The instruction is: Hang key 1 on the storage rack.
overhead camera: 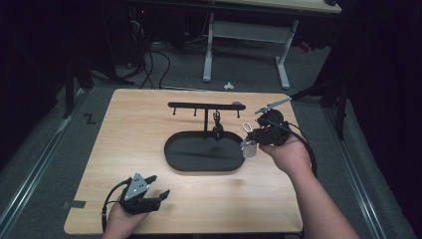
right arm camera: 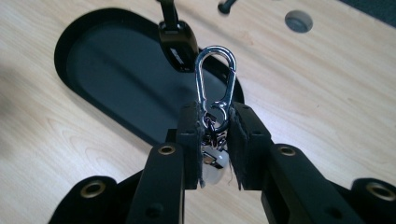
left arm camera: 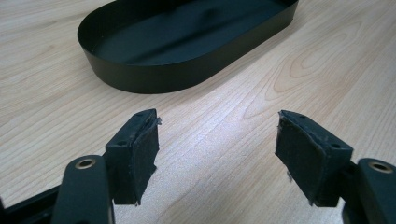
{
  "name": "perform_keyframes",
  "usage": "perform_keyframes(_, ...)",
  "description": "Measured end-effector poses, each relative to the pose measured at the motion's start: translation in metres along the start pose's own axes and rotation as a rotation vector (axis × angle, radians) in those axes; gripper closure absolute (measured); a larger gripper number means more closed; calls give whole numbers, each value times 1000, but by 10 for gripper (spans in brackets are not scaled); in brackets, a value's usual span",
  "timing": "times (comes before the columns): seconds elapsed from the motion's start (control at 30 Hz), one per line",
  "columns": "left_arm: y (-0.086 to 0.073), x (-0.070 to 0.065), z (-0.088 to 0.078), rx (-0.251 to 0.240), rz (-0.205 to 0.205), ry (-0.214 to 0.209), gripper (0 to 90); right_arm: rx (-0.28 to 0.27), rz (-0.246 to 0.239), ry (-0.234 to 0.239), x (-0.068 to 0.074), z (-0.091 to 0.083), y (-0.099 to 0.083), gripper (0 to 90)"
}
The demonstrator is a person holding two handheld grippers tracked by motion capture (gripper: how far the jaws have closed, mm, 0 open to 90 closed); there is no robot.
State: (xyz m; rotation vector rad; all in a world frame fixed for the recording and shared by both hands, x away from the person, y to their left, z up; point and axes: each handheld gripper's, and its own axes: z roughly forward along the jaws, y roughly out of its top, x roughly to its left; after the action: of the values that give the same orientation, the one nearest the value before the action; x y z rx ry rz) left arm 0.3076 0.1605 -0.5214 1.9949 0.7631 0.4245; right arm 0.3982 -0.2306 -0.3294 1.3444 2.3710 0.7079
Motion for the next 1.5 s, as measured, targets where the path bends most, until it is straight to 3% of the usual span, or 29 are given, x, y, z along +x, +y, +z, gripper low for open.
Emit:
perform_keyframes(0.37, -1, 1, -2, -2, -2, 1, 306, -29, 17, -11, -2, 5, 21, 751)
perform_keyframes(0.7, -2, 0, 0, 4, 0, -3, 306, -41, 51, -11, -6, 38, 29, 748)
perform_keyframes(0.77, -2, 0, -1, 6, 1, -3, 305, -55, 55, -26, -5, 42, 30, 880)
perform_keyframes(0.93, -2, -1, 0, 16, 5, -8, 305, -67, 68, -36, -7, 51, 31, 899)
perform_keyframes(1.13, -2, -1, 2, 11, 3, -7, 306, -59, 110, -18, -16, 56, 20, 898)
perform_keyframes(1.23, -2, -1, 2, 14, 15, -4, 306, -59, 101, -8, -18, 54, 12, 886)
perform_keyframes(1.5, -2, -1, 3, 18, 16, -7, 306, -67, 95, 19, -10, 71, -47, 786)
